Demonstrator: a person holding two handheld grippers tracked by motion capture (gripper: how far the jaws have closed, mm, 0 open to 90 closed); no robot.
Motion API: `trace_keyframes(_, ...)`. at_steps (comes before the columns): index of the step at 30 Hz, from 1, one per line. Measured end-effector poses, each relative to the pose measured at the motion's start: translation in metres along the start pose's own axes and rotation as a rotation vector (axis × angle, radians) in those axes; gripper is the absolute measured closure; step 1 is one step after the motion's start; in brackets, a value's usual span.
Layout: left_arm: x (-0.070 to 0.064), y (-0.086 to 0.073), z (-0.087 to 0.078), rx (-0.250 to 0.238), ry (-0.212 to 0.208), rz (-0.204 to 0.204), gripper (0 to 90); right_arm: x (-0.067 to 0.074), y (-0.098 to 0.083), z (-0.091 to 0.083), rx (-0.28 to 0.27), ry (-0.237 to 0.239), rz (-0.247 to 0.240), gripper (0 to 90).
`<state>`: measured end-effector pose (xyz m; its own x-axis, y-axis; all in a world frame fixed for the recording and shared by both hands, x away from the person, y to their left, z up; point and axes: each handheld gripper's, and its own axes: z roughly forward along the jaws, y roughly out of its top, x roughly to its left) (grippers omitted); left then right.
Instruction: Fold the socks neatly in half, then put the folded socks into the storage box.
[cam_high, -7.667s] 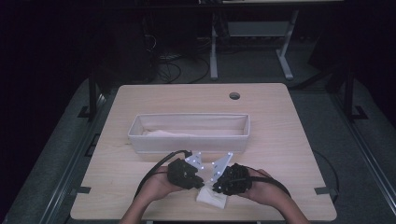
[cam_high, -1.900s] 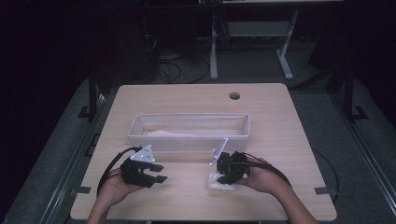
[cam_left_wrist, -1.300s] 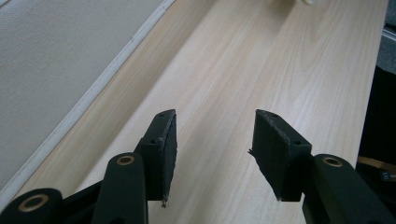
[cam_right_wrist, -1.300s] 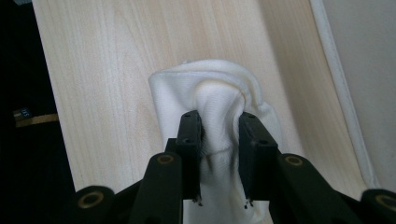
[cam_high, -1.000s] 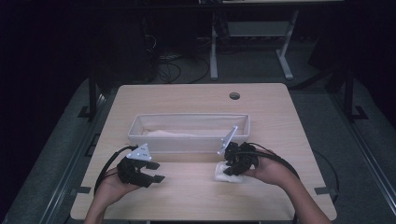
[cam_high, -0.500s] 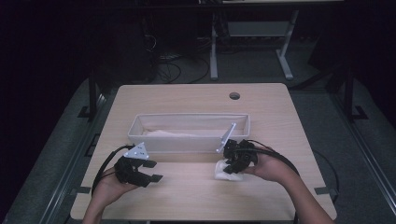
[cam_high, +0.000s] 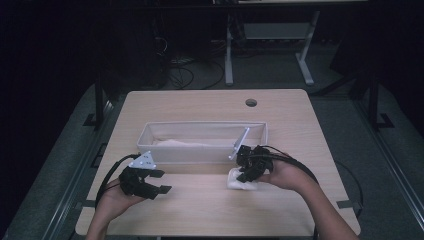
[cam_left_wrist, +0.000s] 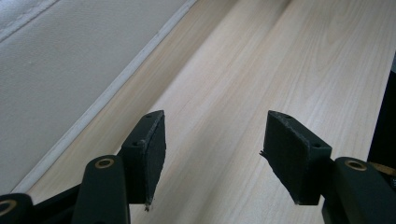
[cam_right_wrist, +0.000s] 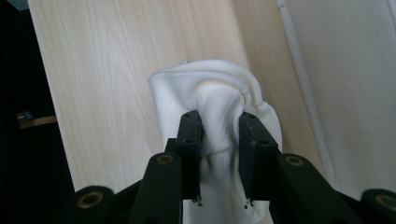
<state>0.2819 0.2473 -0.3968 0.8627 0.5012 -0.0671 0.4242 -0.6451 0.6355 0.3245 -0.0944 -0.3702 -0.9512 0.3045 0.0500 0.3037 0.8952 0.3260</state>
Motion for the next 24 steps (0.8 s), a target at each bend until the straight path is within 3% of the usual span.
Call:
trace_keyframes(11,0.003,-0.004,-0.005,-0.004,0.021,-0.022,36.8,-0.004,0.007,-0.01,-0.002,0.004,-0.002,71.7)
trace_keyframes(24,0.004,-0.005,-0.008,-0.008,0.024,-0.021,36.1,-0.009,0.015,-0.027,-0.002,-0.008,-0.009,71.6)
